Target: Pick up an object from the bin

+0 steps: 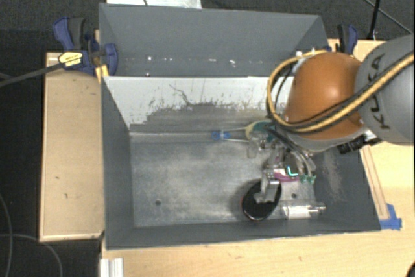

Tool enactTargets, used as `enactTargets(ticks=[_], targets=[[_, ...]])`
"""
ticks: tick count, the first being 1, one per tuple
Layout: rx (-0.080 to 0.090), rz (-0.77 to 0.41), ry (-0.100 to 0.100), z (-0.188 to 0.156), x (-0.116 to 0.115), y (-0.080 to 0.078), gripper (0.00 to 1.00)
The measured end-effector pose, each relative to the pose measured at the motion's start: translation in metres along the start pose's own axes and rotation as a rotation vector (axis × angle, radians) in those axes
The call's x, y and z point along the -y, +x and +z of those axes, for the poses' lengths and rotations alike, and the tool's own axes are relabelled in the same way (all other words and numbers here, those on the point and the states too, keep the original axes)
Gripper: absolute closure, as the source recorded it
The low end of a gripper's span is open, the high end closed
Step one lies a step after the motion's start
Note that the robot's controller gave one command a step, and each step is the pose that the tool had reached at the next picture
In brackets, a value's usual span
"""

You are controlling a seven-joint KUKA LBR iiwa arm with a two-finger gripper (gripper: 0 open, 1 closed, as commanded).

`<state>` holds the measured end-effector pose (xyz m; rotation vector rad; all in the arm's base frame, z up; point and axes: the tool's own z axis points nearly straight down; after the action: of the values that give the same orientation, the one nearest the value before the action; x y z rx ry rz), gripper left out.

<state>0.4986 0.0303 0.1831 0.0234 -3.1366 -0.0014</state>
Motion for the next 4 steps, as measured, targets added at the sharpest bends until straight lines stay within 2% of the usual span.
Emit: enactTargets(ticks=[1, 2, 3, 4], targets=[[0.018, -0.405, 0.004, 0.111, 0.048, 0.015, 0.0], [0.013, -0.426, 0.009, 0.08, 0.143, -0.039, 0.0], [0.012, -0.528, 0.004, 0.081, 0.139, -0.094, 0.0], [0.009, -0.694, 0.003, 0.111, 0.148, -0.063, 0.0]])
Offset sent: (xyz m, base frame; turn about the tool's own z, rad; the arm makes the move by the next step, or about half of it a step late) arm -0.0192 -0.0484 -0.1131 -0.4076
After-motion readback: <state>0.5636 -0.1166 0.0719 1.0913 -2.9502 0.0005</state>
